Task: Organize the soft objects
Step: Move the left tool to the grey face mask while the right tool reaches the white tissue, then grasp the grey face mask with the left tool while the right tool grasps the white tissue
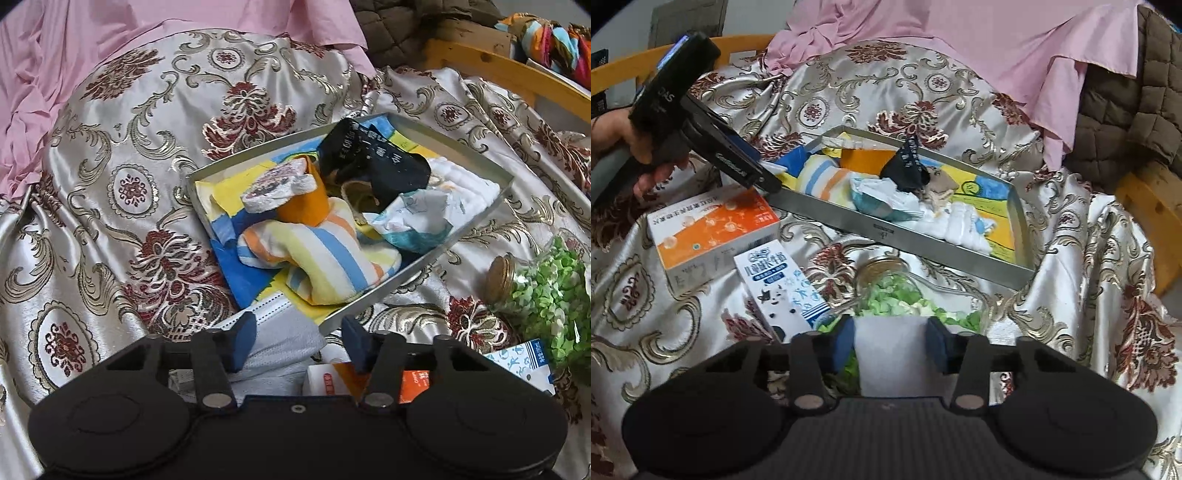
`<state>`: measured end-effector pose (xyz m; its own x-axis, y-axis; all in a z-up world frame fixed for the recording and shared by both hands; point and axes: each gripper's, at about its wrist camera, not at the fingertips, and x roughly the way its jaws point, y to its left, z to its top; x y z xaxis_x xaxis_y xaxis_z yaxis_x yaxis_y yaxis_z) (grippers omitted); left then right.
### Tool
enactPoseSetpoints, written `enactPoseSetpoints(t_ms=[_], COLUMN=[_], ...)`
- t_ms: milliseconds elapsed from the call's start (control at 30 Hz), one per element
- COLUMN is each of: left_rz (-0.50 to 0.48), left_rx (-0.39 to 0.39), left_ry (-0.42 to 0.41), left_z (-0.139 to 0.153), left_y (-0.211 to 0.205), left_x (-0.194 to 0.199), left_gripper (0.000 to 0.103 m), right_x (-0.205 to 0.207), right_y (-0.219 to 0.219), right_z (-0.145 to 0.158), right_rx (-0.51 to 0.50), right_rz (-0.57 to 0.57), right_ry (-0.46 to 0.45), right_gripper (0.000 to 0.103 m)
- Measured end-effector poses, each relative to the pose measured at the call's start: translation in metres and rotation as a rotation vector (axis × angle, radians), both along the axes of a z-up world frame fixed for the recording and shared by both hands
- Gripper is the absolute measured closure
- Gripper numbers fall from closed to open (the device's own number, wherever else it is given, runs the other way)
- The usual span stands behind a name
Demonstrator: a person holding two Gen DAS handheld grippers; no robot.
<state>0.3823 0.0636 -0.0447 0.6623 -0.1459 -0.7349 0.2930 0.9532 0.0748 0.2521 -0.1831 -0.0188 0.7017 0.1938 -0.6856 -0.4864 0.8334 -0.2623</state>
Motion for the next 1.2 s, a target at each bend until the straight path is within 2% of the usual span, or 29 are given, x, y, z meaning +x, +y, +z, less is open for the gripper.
enactPoseSetpoints(t_ms=[67,100,233,333,400,467,567,633,733,900,1000,1100,1200], left_rz=[-0.005,-0.006,0.001,-0.002,-0.004,0.012,0.023,0.030,0.084,0.142,0.163,0.172,0.144], left_rx=[-0.006,-0.007,-0.001,-0.003,0.028,0.057,0.074,0.095,0.097,0.043,-0.001,-0.020,-0.017], left_ry=[0.009,0.012,0.020,0.022,-0.007,-0.034,-0.033,-0.044,-0.048,-0.003,0.031,0.039,0.044], left_z=[0.000,0.000,0.000,0.002,0.004,0.006,0.008,0.009,0.010,0.006,0.003,-0.001,-0.003], left_y=[-0.001,-0.002,-0.004,-0.004,-0.007,-0.008,-0.008,-0.008,-0.003,0.005,0.007,0.005,-0.003], left_x=[0.000,0.000,-0.001,-0.003,-0.007,-0.012,-0.017,-0.020,-0.020,-0.011,-0.006,-0.005,-0.004], left_gripper=[0.066,0.068,0.088,0.090,0.085,0.066,0.053,0.040,0.029,0.023,0.023,0.025,0.031], right_x=[-0.001,-0.001,0.000,0.000,0.000,0.000,-0.001,-0.002,-0.002,-0.005,-0.005,-0.005,-0.005], right_y=[0.001,0.001,0.002,0.002,0.001,0.002,0.002,0.002,0.001,0.000,-0.002,-0.006,-0.009], right_z=[-0.001,-0.001,0.000,-0.001,-0.001,-0.001,-0.002,-0.002,-0.002,-0.001,0.002,0.003,0.003], right_rx=[0.007,0.012,0.027,0.029,0.030,0.030,0.033,0.034,0.043,0.044,0.058,0.062,0.065], right_rz=[0.007,0.008,0.008,0.004,0.004,0.008,0.009,0.012,0.011,0.008,-0.003,-0.015,-0.026], right_ry=[0.005,0.008,0.013,0.006,0.003,0.000,-0.005,-0.007,-0.006,-0.021,-0.024,-0.027,-0.022], right_gripper=[0.069,0.073,0.082,0.092,0.095,0.096,0.097,0.098,0.098,0.097,0.091,0.089,0.087])
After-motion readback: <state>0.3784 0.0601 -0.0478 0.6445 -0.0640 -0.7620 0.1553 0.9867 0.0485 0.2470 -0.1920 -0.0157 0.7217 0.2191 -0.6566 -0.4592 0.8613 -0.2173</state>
